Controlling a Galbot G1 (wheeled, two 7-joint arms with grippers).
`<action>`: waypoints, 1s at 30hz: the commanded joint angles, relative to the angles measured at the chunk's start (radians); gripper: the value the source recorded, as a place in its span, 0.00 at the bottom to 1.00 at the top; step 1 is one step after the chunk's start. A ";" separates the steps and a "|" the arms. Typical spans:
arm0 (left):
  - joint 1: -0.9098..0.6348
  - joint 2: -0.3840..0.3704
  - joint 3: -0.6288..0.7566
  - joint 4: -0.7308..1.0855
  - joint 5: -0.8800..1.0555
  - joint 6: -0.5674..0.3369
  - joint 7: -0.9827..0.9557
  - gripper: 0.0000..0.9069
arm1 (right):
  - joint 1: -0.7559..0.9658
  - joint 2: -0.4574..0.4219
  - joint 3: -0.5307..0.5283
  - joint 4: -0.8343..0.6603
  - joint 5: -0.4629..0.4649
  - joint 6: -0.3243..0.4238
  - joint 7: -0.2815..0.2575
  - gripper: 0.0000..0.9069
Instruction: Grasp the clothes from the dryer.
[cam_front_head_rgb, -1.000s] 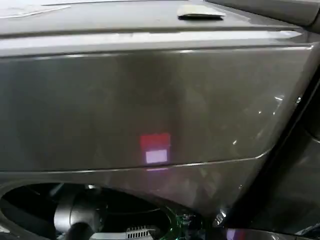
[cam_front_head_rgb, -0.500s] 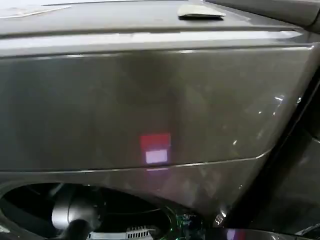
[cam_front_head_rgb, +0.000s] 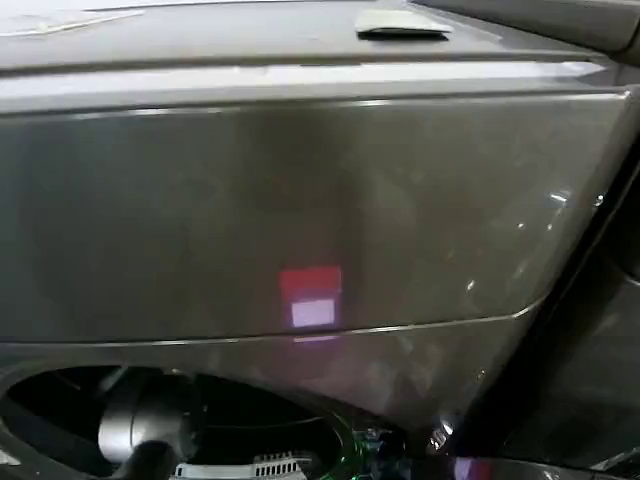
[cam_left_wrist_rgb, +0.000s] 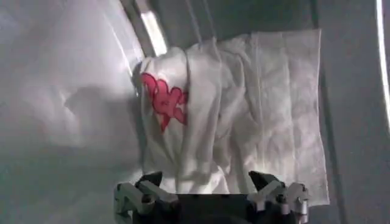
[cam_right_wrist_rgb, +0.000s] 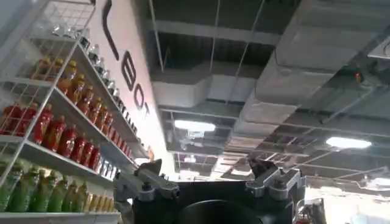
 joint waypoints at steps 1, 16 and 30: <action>0.011 -0.003 0.001 0.030 -0.079 -0.046 -0.009 1.00 | 0.005 0.003 -0.007 0.003 -0.001 0.001 0.000 1.00; 0.048 -0.005 0.007 0.037 -0.129 -0.007 -0.011 1.00 | 0.007 0.011 -0.021 0.007 -0.015 0.011 0.000 1.00; 0.056 0.001 0.001 0.045 -0.142 0.011 -0.008 0.39 | 0.009 0.014 -0.029 0.007 -0.017 0.016 -0.001 1.00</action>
